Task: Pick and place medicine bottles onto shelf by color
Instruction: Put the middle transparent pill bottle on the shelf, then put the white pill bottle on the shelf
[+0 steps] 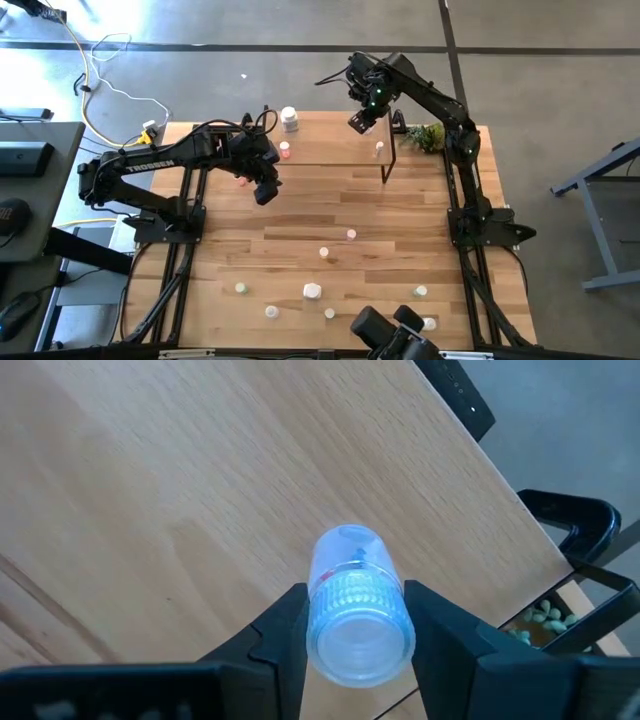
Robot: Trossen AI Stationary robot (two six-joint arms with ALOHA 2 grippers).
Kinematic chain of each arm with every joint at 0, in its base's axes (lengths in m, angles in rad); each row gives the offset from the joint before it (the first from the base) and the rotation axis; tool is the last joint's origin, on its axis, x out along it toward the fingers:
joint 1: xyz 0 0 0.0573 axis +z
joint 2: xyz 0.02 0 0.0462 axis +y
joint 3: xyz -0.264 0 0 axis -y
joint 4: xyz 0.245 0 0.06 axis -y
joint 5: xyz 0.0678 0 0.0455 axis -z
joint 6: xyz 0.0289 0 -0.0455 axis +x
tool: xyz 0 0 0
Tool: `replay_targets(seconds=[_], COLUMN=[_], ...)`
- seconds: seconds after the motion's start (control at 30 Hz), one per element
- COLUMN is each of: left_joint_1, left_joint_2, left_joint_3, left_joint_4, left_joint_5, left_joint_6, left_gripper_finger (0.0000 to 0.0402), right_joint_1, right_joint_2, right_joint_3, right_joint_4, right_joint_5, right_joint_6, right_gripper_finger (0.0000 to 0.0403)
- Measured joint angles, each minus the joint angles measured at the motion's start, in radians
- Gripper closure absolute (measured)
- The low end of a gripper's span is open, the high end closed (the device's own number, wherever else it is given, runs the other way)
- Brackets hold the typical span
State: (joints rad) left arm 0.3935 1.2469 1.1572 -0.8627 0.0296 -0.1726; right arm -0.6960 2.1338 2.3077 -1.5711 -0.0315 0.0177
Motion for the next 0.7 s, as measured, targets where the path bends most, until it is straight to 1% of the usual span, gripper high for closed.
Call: replay_targets(seconds=[0.13, 0.27, 0.43, 0.53, 0.7], left_joint_1=[0.000, 0.000, 0.000, 0.000, -0.001], left_joint_2=[0.000, 0.000, 0.000, 0.000, 0.000], left_joint_3=[0.000, 0.000, 0.000, 0.000, 0.000], left_joint_4=[0.000, 0.000, 0.000, 0.000, -0.002], left_joint_5=[0.000, 0.000, 0.000, 0.000, 0.000], left_joint_6=[0.000, 0.000, 0.000, 0.000, 0.000], left_gripper_finger=[0.0216, 0.0216, 0.0216, 0.0216, 0.0216], right_joint_1=[0.000, 0.000, 0.000, 0.000, 0.000], right_joint_2=[0.000, 0.000, 0.000, 0.000, -0.012], right_joint_3=[0.000, 0.000, 0.000, 0.000, 0.000], right_joint_4=[0.000, 0.000, 0.000, 0.000, 0.000], right_joint_5=[0.007, 0.049, 0.051, 0.050, 0.050], right_joint_6=[0.000, 0.000, 0.002, 0.004, 0.003], right_gripper_finger=[0.0267, 0.0237, 0.0203, 0.0196, 0.0194])
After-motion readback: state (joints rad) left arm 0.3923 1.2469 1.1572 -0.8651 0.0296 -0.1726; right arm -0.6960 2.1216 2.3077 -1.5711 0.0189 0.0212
